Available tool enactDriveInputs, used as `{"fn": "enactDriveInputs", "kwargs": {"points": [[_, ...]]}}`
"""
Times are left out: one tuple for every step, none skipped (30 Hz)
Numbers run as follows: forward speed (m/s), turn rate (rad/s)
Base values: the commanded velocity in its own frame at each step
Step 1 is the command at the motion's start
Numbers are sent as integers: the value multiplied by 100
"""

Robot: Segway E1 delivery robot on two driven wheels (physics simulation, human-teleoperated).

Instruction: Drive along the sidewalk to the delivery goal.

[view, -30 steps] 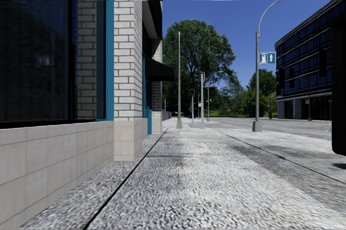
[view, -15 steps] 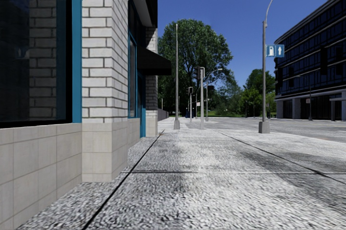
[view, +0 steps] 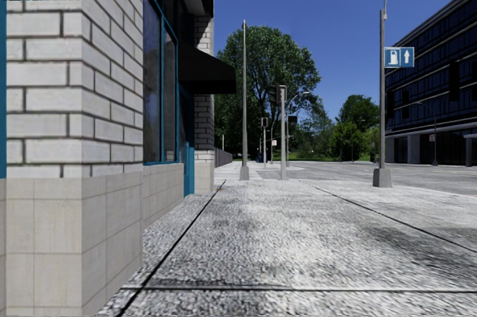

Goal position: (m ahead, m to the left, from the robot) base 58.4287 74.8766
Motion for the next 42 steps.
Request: {"fn": "enactDriveInputs", "kwargs": {"points": [[200, 0], [200, 0], [200, 0], [200, 0], [200, 0], [200, 0], [200, 0], [200, 0], [200, 0], [200, 0], [200, 0], [200, 0], [200, 0], [200, 0], [200, 0], [200, 0], [200, 0], [200, 0], [200, 0], [200, 0], [200, 0], [200, 0], [200, 0], [200, 0], [200, 0], [200, 0], [200, 0], [200, 0], [200, 0], [200, 0], [200, 0], [200, 0], [200, 0], [200, 0], [200, 0], [200, 0], [200, 0], [200, 0], [200, 0], [200, 0], [200, 0], [200, 0]]}}
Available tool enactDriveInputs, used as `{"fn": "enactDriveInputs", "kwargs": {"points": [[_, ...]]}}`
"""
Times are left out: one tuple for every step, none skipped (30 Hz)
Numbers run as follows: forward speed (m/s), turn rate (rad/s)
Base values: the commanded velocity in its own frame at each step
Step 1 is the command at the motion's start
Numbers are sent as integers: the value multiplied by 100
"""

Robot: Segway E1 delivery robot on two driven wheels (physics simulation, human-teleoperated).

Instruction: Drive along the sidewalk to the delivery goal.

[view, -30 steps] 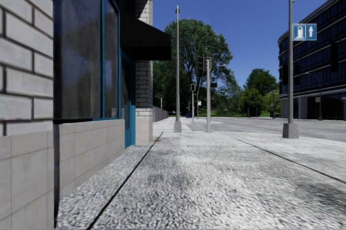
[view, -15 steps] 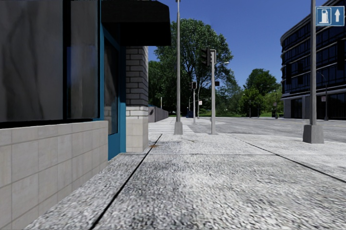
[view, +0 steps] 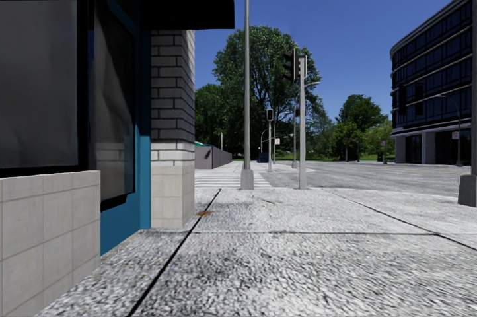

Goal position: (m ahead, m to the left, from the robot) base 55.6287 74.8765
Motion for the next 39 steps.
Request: {"fn": "enactDriveInputs", "kwargs": {"points": [[200, 0], [200, 0], [200, 0], [200, 0], [200, 0], [200, 0], [200, 0], [200, 0], [200, 0], [200, 0], [200, 0], [200, 0], [200, 0], [200, 0], [200, 0], [200, 0], [200, 0], [200, 0], [200, 0], [200, 0], [200, 0], [200, 0], [200, 0], [200, 0], [200, 0], [200, 0], [200, 0], [200, 0], [200, 0], [200, 0], [200, 0], [200, 0], [200, 0], [200, 0], [200, 0], [200, 0], [200, 0], [200, 0], [200, 0]]}}
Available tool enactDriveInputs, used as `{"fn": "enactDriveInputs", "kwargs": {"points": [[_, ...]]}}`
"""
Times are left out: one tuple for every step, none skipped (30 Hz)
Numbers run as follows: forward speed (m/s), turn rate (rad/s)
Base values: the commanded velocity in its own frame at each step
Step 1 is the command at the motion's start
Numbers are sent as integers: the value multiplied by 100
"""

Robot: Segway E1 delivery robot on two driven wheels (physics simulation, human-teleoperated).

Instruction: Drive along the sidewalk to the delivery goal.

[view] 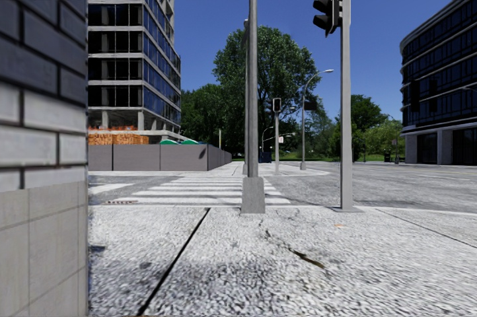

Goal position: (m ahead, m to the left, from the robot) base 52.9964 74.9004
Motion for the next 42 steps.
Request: {"fn": "enactDriveInputs", "kwargs": {"points": [[200, 0], [200, 0], [200, 0], [200, 0], [200, 0], [200, 0], [200, 0], [200, 7], [200, 12], [200, 12], [200, 20], [192, 30], [184, 35], [171, 37], [171, 37], [166, 38], [164, 42], [162, 43], [162, 46], [162, 46], [162, 48], [160, 54], [159, 55], [159, 55], [159, 56], [158, 56], [158, 56], [158, 56], [158, 56], [158, 56], [158, 56], [158, 56], [158, 56], [158, 56], [158, 51], [159, 49], [159, 40], [159, 40], [160, 25], [160, 7], [161, 0], [162, 0]]}}
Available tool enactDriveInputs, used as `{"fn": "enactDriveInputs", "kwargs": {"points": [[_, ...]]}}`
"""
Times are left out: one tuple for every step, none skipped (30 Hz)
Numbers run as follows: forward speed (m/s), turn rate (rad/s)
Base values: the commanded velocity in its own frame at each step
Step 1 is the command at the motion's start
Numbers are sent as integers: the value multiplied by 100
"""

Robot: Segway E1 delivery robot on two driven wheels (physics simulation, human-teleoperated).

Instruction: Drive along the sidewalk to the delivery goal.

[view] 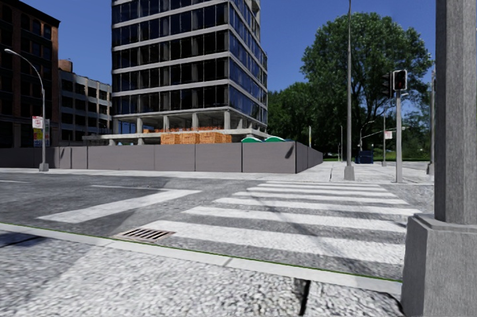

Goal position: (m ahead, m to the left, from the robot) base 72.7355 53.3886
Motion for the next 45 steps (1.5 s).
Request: {"fn": "enactDriveInputs", "kwargs": {"points": [[162, 0], [162, 0], [162, 0], [162, 0], [162, 0], [162, 0], [162, 0], [162, 0], [163, -4], [164, -14], [164, -14], [164, -17], [164, -21], [164, -29], [164, -29], [164, -33], [164, -34], [164, -37], [164, -41], [164, -41], [164, -45], [164, -48], [164, -49], [164, -51], [164, -51], [165, -55], [165, -56], [165, -57], [165, -57], [165, -57], [165, -57], [165, -57], [165, -57], [165, -57], [165, -57], [165, -57], [163, -57], [163, -57], [159, -57], [153, -54], [150, -42], [148, -19], [148, -19], [148, -1], [148, 0]]}}
